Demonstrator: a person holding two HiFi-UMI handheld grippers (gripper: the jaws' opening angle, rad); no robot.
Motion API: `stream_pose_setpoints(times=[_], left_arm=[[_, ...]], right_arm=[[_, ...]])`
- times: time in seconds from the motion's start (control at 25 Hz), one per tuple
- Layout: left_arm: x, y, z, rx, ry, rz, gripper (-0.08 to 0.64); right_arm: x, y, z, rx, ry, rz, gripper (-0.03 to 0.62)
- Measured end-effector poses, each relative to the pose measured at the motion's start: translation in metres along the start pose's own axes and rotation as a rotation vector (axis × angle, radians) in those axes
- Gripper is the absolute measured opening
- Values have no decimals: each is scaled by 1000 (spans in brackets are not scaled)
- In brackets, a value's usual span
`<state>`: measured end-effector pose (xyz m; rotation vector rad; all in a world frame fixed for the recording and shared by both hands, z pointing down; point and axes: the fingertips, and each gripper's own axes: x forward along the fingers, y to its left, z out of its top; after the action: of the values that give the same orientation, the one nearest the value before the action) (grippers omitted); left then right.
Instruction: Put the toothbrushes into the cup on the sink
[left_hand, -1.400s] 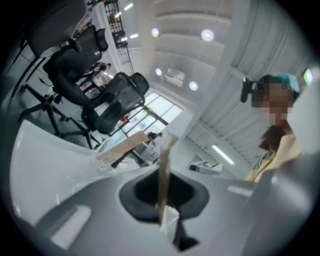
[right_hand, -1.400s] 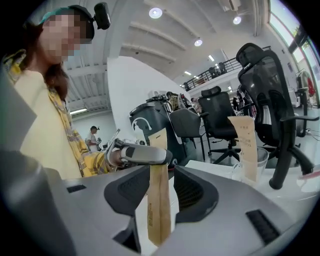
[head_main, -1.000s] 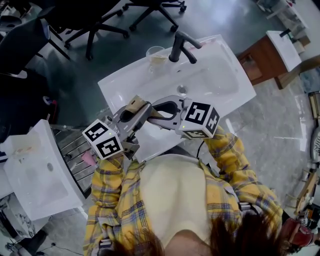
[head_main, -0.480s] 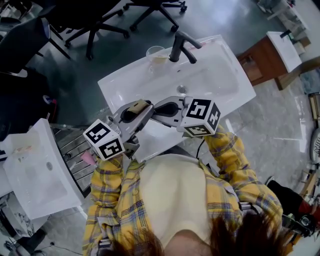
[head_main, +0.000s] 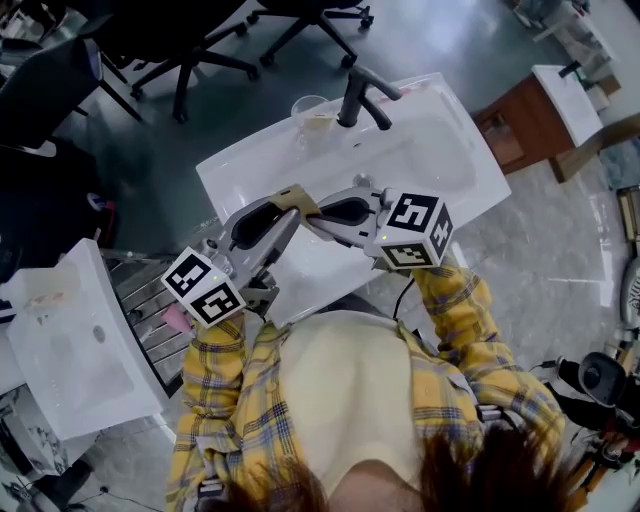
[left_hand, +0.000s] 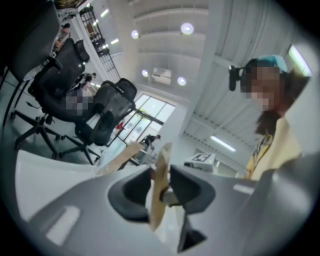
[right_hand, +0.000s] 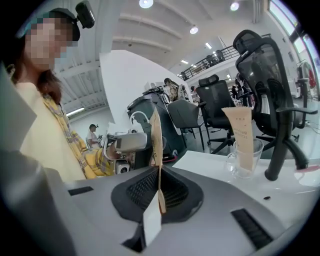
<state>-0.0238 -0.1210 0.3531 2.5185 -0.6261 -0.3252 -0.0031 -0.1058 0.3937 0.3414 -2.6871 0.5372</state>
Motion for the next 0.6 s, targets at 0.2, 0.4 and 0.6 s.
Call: stream_pose_setpoints(times=[0.2, 0.4, 0.6], left_arm=[[-8, 8, 11, -31, -80, 54, 107], [-9, 15, 6, 7, -57, 123, 106], [-8, 17, 3, 15, -52, 144, 78]], right_arm=[[-19, -17, 16, 0, -68, -79, 15], [-42, -39, 40, -11, -153, -183, 15], [-68, -68, 62, -15, -231, -311, 15]])
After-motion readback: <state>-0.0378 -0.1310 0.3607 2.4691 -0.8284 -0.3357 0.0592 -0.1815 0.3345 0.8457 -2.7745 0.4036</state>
